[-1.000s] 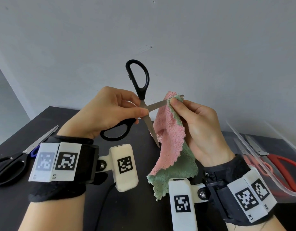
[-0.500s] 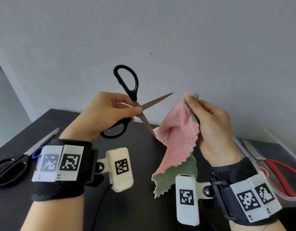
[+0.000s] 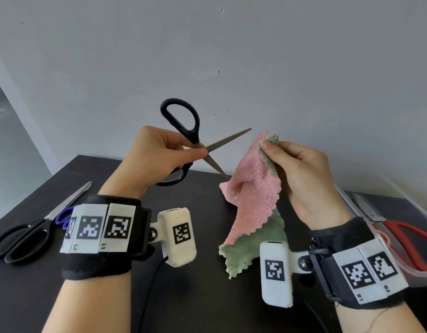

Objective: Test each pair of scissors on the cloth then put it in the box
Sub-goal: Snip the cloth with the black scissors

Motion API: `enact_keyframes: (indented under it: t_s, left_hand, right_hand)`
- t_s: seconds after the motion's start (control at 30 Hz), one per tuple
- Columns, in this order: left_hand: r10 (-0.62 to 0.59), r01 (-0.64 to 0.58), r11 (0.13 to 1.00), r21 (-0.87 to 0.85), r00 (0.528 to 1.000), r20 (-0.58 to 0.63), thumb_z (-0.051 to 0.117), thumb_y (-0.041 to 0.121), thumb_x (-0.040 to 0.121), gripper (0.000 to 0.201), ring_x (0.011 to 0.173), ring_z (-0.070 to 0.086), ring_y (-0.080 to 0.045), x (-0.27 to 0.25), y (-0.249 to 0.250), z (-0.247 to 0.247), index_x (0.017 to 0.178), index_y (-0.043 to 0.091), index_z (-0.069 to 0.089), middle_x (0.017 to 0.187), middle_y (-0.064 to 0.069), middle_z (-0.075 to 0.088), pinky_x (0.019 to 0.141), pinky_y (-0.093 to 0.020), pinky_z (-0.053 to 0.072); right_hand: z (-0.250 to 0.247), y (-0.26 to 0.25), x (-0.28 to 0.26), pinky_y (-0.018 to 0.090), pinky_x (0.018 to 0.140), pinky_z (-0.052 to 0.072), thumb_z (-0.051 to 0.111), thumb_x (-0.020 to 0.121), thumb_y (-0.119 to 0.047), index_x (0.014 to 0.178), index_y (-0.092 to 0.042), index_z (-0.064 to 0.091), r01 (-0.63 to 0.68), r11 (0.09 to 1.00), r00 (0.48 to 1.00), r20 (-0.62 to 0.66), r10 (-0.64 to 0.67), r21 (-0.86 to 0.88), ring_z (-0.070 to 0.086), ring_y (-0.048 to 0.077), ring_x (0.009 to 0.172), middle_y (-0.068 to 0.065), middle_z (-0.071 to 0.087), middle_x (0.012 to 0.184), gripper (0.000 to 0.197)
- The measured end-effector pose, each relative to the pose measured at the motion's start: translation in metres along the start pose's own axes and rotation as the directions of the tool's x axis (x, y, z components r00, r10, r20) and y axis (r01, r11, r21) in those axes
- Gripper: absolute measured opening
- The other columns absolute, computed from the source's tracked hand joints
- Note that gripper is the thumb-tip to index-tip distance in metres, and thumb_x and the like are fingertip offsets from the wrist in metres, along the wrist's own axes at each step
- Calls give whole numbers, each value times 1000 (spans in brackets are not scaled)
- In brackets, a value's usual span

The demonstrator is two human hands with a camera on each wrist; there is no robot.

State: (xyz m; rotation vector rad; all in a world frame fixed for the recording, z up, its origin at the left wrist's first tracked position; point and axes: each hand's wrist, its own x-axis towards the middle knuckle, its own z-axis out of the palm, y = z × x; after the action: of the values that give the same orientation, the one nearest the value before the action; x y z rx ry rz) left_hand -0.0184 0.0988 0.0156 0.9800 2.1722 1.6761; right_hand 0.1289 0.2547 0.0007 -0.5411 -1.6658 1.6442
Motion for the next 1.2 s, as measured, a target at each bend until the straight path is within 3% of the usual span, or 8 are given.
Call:
enact_keyframes:
  t_s: [0.07, 0.2, 0.37, 0.47, 0.67, 0.9, 1.07, 1.2]
  left_hand:
    - [-16, 16, 1000, -10, 1000, 3, 77, 22, 77, 2, 57, 47, -18, 1, 0, -1, 75, 24, 76, 59, -1, 69, 63, -27, 42]
    - [-8, 7, 997, -79, 1000, -22, 72, 16, 82, 2, 47, 57, -10, 3, -2, 1, 83, 15, 73, 74, -1, 75, 62, -22, 47]
    - [55, -51, 944, -325, 999, 1, 65, 8, 86, 12, 78, 73, -17, 2, 1, -1, 95, 13, 70, 90, -3, 76, 66, -18, 54]
    - [143, -111, 894, -434, 989, 42, 63, 6, 82, 20, 87, 73, -24, -3, 3, -6, 100, 10, 70, 98, -10, 74, 73, -22, 55]
    - [213, -148, 883, -446, 972, 99, 46, -13, 90, 32, 87, 72, -23, -11, -3, -7, 96, 7, 71, 94, -8, 74, 76, -22, 54]
    - [117, -28, 899, -438, 977, 176, 46, -14, 91, 34, 83, 69, -14, -34, -5, -6, 109, 7, 65, 100, -10, 66, 72, -18, 54]
    - [15, 115, 856, -504, 969, 246, 45, -19, 88, 40, 88, 69, -15, -48, 1, -13, 118, 2, 60, 112, -15, 61, 75, -20, 55]
    - [-61, 230, 814, -533, 947, 315, 33, -30, 85, 54, 94, 69, -18, -56, 1, -17, 129, -5, 50, 114, -18, 57, 77, -25, 58]
  right_hand:
    - [-1, 1, 1, 32, 75, 54, 67, 86, -14, 77, -16, 76, -20, 1000, 1000, 2, 20, 5, 71, 19, 82, 7, 75, 84, 13]
    - [-6, 3, 3, 30, 75, 55, 68, 84, -14, 87, -11, 75, -62, 997, 996, 67, 64, -40, 69, 19, 82, 9, 74, 87, 8]
    - [-8, 3, 2, 10, 52, 44, 66, 84, -6, 94, -4, 71, -68, 990, 984, 157, 87, -121, 63, 1, 61, 3, 70, 78, 11]
    - [-9, 2, 0, 7, 45, 39, 65, 84, -2, 93, -2, 69, -78, 991, 983, 159, 96, -112, 55, -3, 46, 3, 66, 74, 10]
    - [-12, 3, -1, 12, 46, 39, 65, 85, -6, 95, -4, 70, -161, 975, 963, 192, 190, -155, 58, 5, 59, 9, 68, 86, 12]
    - [-16, 0, -9, 35, 77, 38, 67, 84, -10, 98, -6, 72, -221, 953, 948, 184, 260, -208, 54, 23, 83, 8, 69, 91, 15]
    - [-14, -3, -22, 24, 65, 40, 66, 86, -12, 98, -8, 71, -264, 947, 936, 190, 298, -184, 54, 11, 70, 2, 67, 85, 14]
    - [-16, 1, -30, 21, 60, 40, 65, 87, -11, 99, -7, 70, -289, 946, 939, 151, 310, -147, 53, 9, 67, 1, 66, 82, 14]
